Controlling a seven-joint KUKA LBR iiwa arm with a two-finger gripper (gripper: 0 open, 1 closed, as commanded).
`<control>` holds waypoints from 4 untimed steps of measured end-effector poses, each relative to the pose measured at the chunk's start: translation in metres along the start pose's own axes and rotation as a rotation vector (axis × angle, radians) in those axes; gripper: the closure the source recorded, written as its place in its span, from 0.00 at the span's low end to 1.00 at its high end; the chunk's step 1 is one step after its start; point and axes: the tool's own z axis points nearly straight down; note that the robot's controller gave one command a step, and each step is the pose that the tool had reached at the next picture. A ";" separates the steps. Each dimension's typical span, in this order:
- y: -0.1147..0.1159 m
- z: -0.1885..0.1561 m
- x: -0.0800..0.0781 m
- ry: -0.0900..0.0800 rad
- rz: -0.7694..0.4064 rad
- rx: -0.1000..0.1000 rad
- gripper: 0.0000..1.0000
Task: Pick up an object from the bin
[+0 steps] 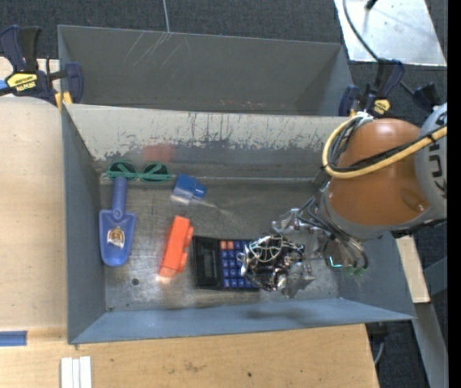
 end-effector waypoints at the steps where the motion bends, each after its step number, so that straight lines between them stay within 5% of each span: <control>1: 0.000 -0.002 -0.001 -0.004 0.000 0.000 0.00; 2: 0.007 -0.003 -0.022 -0.006 -0.097 0.001 0.00; 3: -0.011 0.045 -0.029 -0.017 -0.354 0.003 0.00; 4: -0.010 0.076 -0.030 -0.008 0.223 0.002 1.00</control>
Offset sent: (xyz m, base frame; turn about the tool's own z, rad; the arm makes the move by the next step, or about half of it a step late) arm 0.0565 0.0220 0.0009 -0.2598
